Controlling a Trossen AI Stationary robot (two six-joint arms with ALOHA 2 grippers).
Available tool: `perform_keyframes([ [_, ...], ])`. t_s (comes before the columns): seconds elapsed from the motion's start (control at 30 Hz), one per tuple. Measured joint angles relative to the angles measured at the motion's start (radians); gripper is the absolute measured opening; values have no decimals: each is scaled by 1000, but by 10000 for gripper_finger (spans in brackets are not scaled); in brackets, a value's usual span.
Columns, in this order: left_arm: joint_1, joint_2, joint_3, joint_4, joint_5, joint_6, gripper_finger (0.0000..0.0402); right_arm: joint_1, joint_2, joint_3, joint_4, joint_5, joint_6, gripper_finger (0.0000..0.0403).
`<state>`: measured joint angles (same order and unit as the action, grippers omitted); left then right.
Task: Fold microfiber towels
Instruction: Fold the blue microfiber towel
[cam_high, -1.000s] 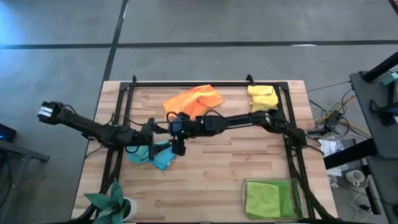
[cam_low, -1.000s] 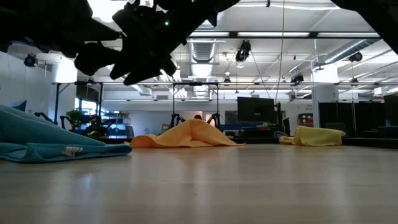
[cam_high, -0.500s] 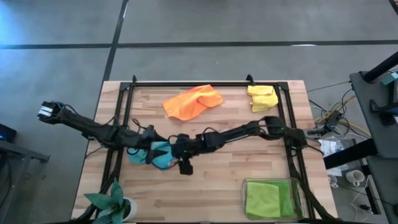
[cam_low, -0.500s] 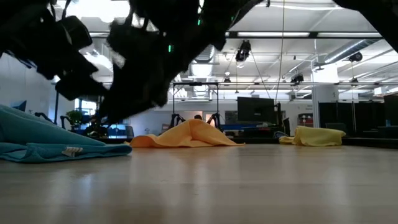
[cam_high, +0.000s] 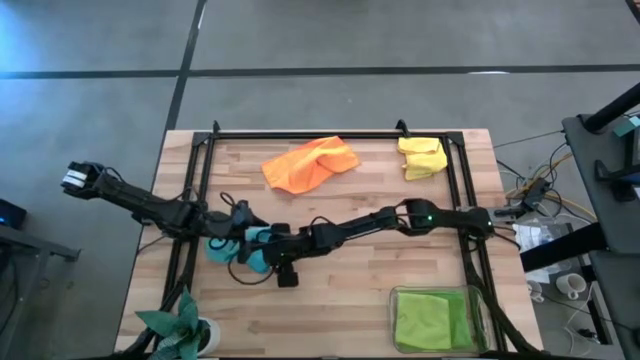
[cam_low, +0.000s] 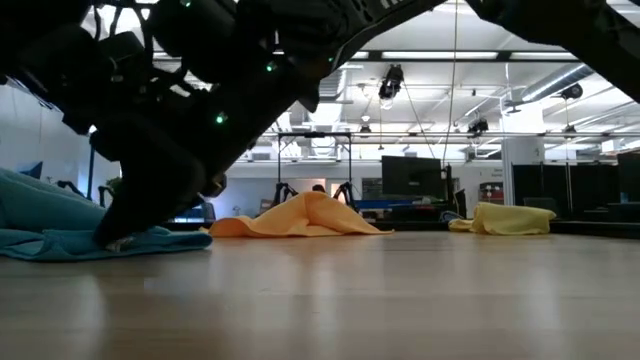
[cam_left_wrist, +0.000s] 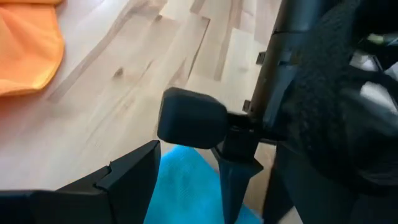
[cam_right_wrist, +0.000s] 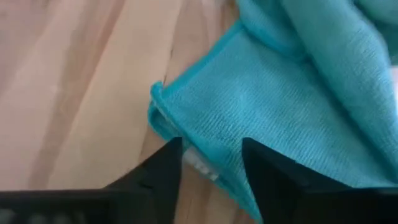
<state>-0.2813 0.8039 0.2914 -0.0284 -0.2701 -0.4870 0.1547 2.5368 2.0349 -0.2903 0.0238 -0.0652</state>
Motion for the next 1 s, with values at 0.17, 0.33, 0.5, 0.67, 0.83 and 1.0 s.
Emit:
perform_keyframes([
  [0.17,0,-23,4,-93,-9,-61,304,-3,-10,-1,-29,26,4,69],
  [0.33,-18,-6,-10,-113,24,-145,304,16,-89,-7,-145,92,-7,16],
  [0.5,-28,92,-15,36,37,-73,304,19,-181,-78,-268,128,53,11],
  [0.67,-29,233,-14,347,74,228,304,-13,-293,-211,-289,162,297,10],
  [0.83,-18,379,-4,500,79,357,304,-25,-398,-322,-248,168,446,10],
  [1.0,50,473,48,581,3,363,304,-24,-458,-369,-194,179,453,11],
])
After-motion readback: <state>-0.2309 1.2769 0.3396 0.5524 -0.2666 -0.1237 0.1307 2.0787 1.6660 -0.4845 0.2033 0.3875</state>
